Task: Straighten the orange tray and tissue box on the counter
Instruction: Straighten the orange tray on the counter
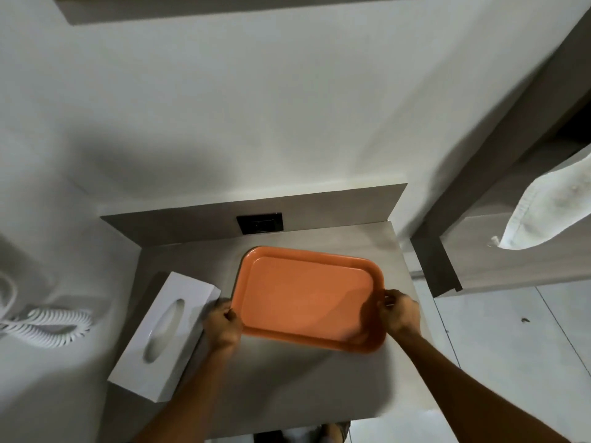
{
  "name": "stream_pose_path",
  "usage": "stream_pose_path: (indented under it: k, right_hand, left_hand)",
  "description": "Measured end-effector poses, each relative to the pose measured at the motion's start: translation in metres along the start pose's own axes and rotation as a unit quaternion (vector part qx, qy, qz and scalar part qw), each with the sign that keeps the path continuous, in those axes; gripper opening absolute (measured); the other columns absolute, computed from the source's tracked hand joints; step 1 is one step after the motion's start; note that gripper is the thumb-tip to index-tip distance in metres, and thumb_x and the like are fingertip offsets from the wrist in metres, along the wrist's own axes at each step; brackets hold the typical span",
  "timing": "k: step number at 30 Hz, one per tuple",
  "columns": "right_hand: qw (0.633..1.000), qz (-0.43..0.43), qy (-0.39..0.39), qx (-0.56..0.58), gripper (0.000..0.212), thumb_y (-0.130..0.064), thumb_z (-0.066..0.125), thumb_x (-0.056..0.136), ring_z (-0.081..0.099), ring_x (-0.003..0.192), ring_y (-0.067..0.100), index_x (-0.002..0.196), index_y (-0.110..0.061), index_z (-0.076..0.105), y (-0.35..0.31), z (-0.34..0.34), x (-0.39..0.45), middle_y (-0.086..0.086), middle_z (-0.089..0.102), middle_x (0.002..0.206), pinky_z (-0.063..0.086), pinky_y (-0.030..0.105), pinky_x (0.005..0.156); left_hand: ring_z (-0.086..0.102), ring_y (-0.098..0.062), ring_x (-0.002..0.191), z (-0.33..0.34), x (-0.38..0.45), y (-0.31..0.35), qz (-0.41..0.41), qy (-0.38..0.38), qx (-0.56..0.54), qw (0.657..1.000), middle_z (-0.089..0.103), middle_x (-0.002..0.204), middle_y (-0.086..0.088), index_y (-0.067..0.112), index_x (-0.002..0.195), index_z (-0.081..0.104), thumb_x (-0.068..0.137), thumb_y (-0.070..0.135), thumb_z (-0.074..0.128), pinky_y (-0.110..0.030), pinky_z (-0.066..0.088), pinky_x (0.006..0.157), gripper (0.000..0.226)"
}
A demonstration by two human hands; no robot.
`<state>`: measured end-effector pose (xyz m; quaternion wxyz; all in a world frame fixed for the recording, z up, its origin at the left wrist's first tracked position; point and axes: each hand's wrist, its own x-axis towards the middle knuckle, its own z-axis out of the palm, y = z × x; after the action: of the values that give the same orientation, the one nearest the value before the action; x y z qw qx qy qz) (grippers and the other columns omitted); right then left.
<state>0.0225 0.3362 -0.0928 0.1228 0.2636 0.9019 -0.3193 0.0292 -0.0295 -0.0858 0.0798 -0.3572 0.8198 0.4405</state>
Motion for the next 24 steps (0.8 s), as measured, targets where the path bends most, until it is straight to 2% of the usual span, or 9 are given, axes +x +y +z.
stream_pose_path:
  k: [2,3,5,8,14,19,21,24]
  right_hand:
    - [1.000,-0.008,-0.003,0.003,0.030,-0.007,0.072,0.103,0.079,0.116,0.042,0.132,-0.002,0.078,-0.011,-0.003,0.014,0.022,0.083,0.124,0.064,0.047,0.105]
    - [1.000,-0.013,-0.004,0.008,0.030,-0.007,0.072,0.103,0.080,0.116,0.041,0.132,-0.002,0.079,-0.018,-0.004,0.020,0.022,0.084,0.123,0.064,0.047,0.105]
    - [1.000,-0.020,-0.006,0.013,0.030,-0.006,0.072,0.102,0.081,0.115,0.039,0.131,-0.003,0.080,-0.029,-0.003,0.027,0.021,0.084,0.122,0.064,0.044,0.105]
    - [1.000,-0.022,-0.005,0.017,0.030,-0.005,0.072,0.102,0.081,0.113,0.039,0.130,-0.005,0.081,-0.042,0.002,0.033,0.020,0.085,0.121,0.063,0.043,0.105]
    - [0.998,-0.043,0.000,0.035,0.029,-0.007,0.074,0.102,0.081,0.112,0.039,0.130,-0.007,0.081,-0.043,0.012,0.043,0.018,0.086,0.119,0.061,0.040,0.103]
    - [0.997,-0.058,0.002,0.058,0.032,-0.013,0.077,0.103,0.082,0.109,0.037,0.135,-0.011,0.079,-0.040,0.017,0.047,0.016,0.086,0.118,0.061,0.038,0.100]
    - [0.996,-0.063,0.000,0.064,0.035,-0.015,0.076,0.105,0.080,0.114,0.039,0.140,-0.011,0.076,-0.037,0.020,0.046,0.018,0.084,0.125,0.062,0.044,0.104]
    - [0.994,-0.108,0.013,0.031,0.060,-0.030,0.074,0.107,0.066,0.137,0.043,0.160,-0.011,0.055,-0.031,0.029,0.028,0.021,0.066,0.154,0.056,0.057,0.115]
  left_hand:
    - [0.073,-0.051,0.097,0.000,-0.001,-0.007,-0.010,0.012,-0.053,0.998,0.074,0.094,-0.035,0.004,0.080,0.069,0.101,-0.005,0.055,-0.064,0.059,0.097,0.027]
    - [0.073,-0.051,0.099,-0.001,-0.003,-0.010,-0.011,0.023,-0.051,0.998,0.074,0.095,-0.035,-0.002,0.083,0.070,0.101,-0.003,0.055,-0.065,0.060,0.097,0.024]
    - [0.073,-0.050,0.107,0.000,-0.009,-0.015,0.006,0.053,-0.032,0.998,0.077,0.106,-0.033,-0.010,0.101,0.075,0.102,-0.002,0.057,-0.063,0.059,0.100,0.020]
    - [0.072,-0.048,0.116,0.001,-0.018,-0.017,0.028,0.092,-0.022,0.995,0.077,0.117,-0.032,-0.012,0.117,0.075,0.104,-0.002,0.058,-0.062,0.057,0.106,0.023]
    - [0.069,-0.048,0.121,0.001,-0.019,-0.019,0.027,0.114,-0.017,0.993,0.075,0.124,-0.031,-0.011,0.123,0.074,0.105,-0.001,0.057,-0.063,0.052,0.112,0.026]
    - [0.069,-0.046,0.116,0.002,-0.014,-0.023,0.021,0.110,-0.016,0.994,0.075,0.121,-0.030,-0.008,0.122,0.074,0.106,0.002,0.059,-0.060,0.055,0.107,0.025]
    - [0.070,-0.047,0.113,0.004,-0.012,-0.024,0.009,0.099,-0.015,0.995,0.074,0.117,-0.031,-0.009,0.120,0.073,0.107,0.009,0.060,-0.058,0.055,0.104,0.026]
    - [0.069,-0.050,0.112,0.008,-0.021,-0.026,-0.015,0.094,-0.039,0.995,0.071,0.116,-0.032,-0.010,0.121,0.066,0.107,0.024,0.063,-0.058,0.056,0.100,0.037]
